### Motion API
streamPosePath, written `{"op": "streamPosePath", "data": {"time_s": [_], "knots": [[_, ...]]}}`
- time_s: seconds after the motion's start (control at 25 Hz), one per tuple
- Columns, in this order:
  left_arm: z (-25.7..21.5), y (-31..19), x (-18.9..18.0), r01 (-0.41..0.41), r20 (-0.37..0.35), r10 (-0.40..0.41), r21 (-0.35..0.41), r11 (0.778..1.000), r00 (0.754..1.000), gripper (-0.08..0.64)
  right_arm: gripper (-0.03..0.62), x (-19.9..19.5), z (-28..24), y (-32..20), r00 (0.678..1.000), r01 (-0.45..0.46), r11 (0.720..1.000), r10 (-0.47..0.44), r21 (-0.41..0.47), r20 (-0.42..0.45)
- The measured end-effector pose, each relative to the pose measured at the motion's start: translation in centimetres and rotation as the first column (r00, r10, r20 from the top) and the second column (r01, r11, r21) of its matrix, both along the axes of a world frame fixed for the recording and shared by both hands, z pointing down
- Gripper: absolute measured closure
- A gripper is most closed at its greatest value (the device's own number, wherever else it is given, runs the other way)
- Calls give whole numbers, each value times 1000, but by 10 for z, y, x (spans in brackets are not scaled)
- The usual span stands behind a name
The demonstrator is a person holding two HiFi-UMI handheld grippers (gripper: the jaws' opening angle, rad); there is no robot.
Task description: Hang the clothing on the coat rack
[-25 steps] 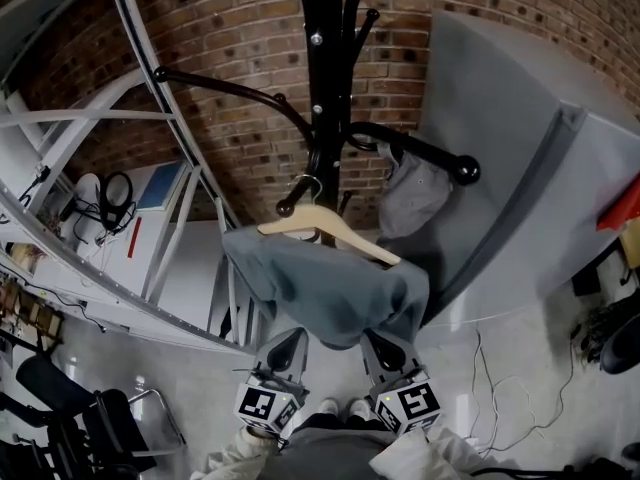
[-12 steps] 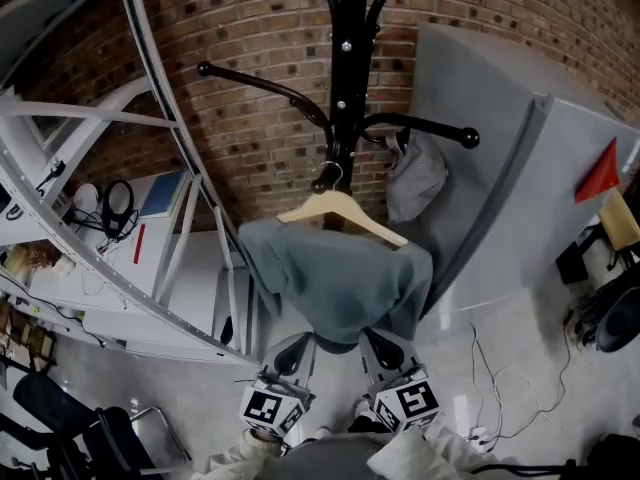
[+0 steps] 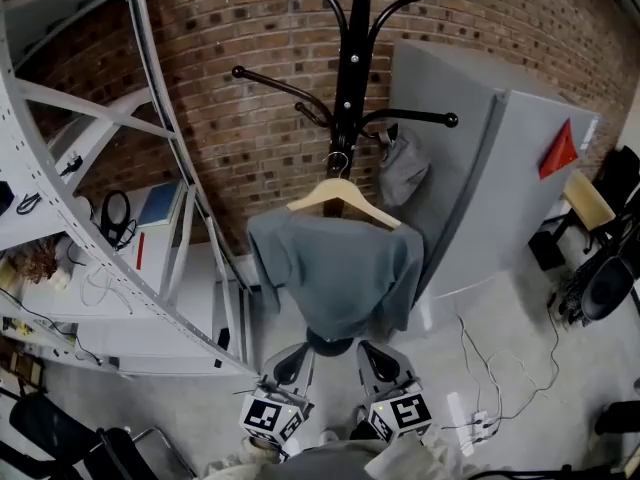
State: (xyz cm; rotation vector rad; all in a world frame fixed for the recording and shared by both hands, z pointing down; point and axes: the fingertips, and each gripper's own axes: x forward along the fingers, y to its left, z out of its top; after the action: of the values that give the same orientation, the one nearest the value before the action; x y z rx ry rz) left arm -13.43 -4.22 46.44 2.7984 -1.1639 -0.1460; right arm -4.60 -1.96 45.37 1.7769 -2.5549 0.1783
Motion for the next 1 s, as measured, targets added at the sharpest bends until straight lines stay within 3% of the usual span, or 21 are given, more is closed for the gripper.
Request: {"op": "streamPosePath", "data": {"time_s": [0.28,0.56,1.0], "knots": [[16,20,-6,-22,-27,22,-10,1000,999,552,569,-11,1,21,1000,-9,1000,9,-1,-12],[14,17,17,-44,-22,44,-9,999,999,552,569,18,9,23,998,-62,998,62,-23,-11],[8,7,36,16,-21,-15,11,1000,1000,552,569,30,3,8,1000,9,1000,-9,17,0]]}}
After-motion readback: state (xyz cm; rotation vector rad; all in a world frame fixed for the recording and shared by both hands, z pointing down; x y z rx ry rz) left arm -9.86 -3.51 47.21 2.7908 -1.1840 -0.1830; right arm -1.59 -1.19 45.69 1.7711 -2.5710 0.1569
